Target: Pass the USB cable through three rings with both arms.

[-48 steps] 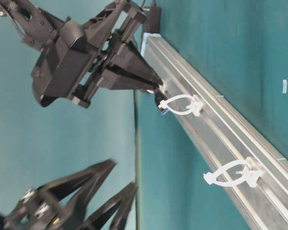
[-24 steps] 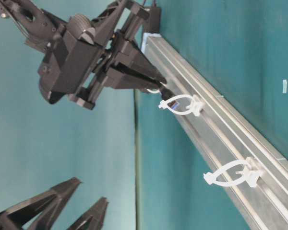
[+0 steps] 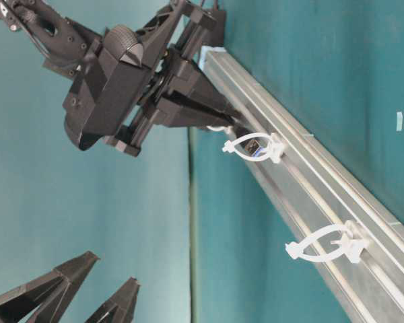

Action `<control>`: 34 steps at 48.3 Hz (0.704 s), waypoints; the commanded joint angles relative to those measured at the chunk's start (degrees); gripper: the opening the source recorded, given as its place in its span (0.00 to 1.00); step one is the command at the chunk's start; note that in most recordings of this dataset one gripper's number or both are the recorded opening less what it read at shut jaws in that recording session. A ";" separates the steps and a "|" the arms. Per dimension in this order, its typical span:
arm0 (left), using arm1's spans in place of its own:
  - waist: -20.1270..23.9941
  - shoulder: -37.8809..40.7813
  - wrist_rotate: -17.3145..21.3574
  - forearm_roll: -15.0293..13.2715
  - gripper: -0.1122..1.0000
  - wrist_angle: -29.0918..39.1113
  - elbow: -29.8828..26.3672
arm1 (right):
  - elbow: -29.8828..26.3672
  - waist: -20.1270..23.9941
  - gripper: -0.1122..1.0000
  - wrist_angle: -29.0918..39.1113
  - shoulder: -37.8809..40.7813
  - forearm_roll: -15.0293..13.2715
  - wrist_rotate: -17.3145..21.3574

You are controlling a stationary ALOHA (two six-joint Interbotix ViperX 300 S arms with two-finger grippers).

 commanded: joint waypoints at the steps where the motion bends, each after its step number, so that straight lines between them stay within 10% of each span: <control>1: -0.09 -1.67 0.00 0.26 0.91 -0.35 -0.70 | 0.18 0.18 0.16 0.62 -0.09 -0.09 -0.26; 34: -0.09 -1.76 0.00 0.26 0.91 -0.35 -0.62 | -0.18 1.23 0.16 1.58 -1.05 0.00 -0.35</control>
